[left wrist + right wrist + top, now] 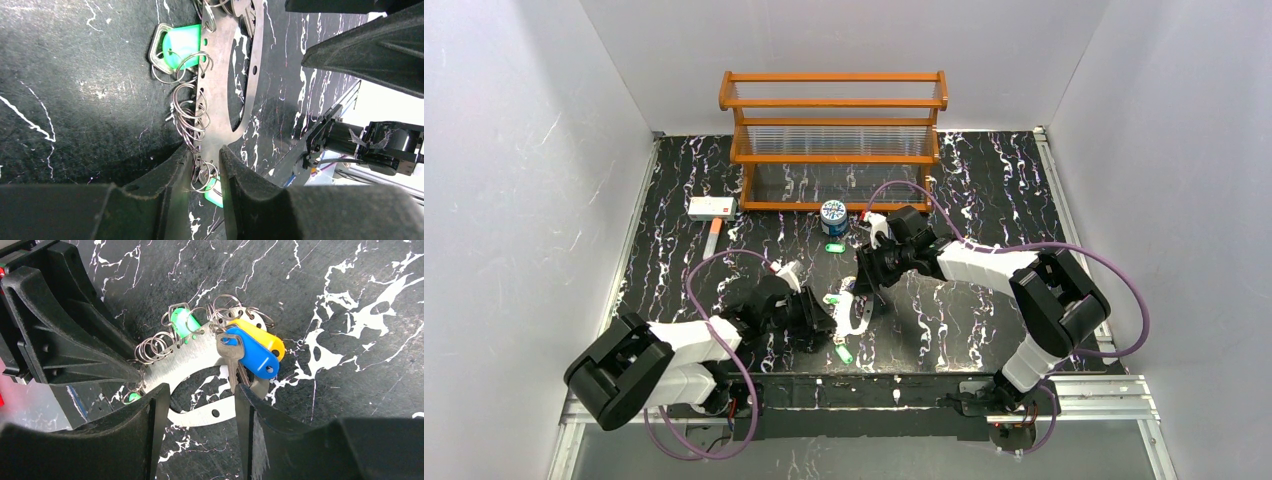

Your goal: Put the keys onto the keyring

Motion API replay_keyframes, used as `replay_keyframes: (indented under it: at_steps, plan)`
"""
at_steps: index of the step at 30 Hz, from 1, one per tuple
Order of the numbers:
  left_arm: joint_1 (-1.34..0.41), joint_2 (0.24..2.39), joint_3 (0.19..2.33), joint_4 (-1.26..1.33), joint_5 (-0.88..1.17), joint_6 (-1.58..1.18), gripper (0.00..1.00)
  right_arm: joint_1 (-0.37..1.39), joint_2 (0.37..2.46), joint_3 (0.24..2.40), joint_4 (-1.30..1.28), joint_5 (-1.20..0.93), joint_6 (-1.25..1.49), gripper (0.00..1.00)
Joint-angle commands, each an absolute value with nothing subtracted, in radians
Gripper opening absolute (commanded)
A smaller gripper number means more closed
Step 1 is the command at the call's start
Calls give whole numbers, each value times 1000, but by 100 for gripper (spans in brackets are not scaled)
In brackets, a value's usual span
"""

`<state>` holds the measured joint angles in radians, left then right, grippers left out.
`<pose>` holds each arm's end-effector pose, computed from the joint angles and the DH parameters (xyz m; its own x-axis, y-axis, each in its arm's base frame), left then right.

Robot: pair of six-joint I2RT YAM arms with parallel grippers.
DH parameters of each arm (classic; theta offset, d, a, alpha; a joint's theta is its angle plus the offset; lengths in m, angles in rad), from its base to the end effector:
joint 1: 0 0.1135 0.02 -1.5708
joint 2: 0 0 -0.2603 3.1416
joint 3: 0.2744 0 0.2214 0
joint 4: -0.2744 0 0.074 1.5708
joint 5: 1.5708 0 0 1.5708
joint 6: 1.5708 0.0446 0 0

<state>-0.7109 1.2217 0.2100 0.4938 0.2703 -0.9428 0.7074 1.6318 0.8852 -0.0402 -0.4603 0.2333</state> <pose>0.1411 -0.1372 0.1513 -0.8715 -0.2786 -0.4035 0.1692 0.6015 -0.7808 0.2254 0.2188 0.1919 -0.7133 -0.3374 -0.6143 -0.6740 0.5706 0.4693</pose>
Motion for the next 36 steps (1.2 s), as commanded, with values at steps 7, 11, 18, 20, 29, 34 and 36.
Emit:
replay_keyframes:
  at_steps: [7,11,18,20,29,34,36]
  plan:
    - [-721,1120,221,425,156,-917,29,706,1580,882,-15,-503,212,60]
    - [-721,1108,228,356,152,-893,29,707,1575,879,-15,-506,215,60]
    - [-721,1067,215,290,135,-882,30,705,1586,888,-20,-515,209,60]
    - [-721,1058,205,295,142,-888,30,706,1587,888,-20,-518,207,60]
    - [-727,1086,137,434,213,-951,24,706,1609,903,-18,-533,202,60]
    - [-730,1106,130,466,213,-951,14,707,1611,905,-17,-537,200,60]
    - [-731,1112,132,479,218,-954,12,705,1610,908,-19,-538,198,61]
